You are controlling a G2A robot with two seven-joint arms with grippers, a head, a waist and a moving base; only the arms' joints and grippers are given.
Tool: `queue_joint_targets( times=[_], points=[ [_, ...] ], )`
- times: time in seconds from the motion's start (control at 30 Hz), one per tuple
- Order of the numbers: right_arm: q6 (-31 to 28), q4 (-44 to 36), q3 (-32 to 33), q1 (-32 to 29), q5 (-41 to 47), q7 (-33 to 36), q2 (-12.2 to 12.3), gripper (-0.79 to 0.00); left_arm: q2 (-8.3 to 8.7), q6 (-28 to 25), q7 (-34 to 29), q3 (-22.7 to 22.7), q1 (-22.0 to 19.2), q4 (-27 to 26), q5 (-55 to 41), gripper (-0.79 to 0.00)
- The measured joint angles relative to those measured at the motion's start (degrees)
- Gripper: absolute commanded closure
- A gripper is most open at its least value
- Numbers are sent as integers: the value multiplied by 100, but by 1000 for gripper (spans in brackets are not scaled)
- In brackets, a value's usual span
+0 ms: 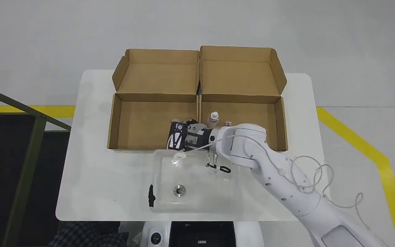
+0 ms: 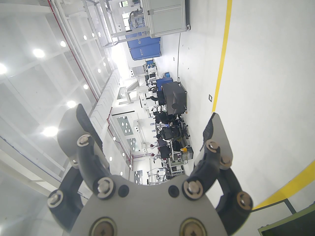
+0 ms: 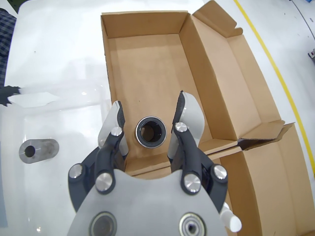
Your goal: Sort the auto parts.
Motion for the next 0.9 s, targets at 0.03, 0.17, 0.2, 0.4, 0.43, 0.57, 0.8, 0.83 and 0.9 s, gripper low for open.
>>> queue_joint_targets(
  times=[0.03, 0.17, 0.2, 0.4, 0.43, 0.57, 0.8, 0.83, 0.9],
  points=[
    [-67, -137, 25, -73, -28, 13, 20, -391, 0, 0, 0, 0, 0, 0, 0, -785],
    [-367, -686, 153, -425, -125, 55, 117, -391, 0, 0, 0, 0, 0, 0, 0, -785],
    [-453, -824, 200, -541, -136, 67, 148, -391, 0, 0, 0, 0, 0, 0, 0, -785],
    [-764, -1422, 470, -1143, -307, 119, 305, -431, 0, 0, 0, 0, 0, 0, 0, -785],
    [-807, -1498, 514, -1234, -335, 115, 328, -437, 0, 0, 0, 0, 0, 0, 0, -785],
    [-995, -1739, 668, -1578, -475, 85, 418, -453, 0, 0, 0, 0, 0, 0, 0, -785],
    [-1240, -1813, 672, -1960, -758, 54, 514, -453, 0, 0, 0, 0, 0, 0, 0, -785],
    [-1254, -1802, 657, -1989, -786, 44, 520, -449, 0, 0, 0, 0, 0, 0, 0, -785],
    [-1296, -1765, 603, -2039, -849, 26, 531, -459, 0, 0, 0, 0, 0, 0, 0, -785]
  ],
)
